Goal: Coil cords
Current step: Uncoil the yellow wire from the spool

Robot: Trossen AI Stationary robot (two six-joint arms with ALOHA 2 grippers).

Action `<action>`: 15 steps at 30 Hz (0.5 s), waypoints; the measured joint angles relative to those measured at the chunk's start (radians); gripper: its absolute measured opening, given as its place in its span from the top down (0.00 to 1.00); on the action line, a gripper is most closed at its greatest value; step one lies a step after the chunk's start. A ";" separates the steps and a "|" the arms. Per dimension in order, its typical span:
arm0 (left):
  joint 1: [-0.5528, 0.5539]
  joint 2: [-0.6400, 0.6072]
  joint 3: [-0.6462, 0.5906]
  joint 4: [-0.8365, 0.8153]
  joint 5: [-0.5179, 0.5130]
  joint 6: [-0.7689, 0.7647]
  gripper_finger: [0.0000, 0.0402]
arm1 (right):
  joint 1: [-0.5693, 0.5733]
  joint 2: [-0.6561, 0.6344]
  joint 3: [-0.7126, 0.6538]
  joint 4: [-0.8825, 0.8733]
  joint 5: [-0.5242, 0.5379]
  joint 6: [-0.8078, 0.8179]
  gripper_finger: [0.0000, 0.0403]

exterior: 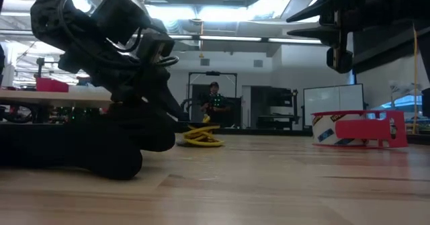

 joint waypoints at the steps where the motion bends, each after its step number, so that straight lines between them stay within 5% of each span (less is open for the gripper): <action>1: 0.000 0.000 0.000 0.003 0.000 0.006 0.96 | 0.000 0.000 0.000 0.000 0.000 0.000 0.78; 15: 0.001 -0.013 0.000 0.001 -0.044 0.105 1.00 | 0.000 0.000 0.000 0.001 -0.002 0.000 0.78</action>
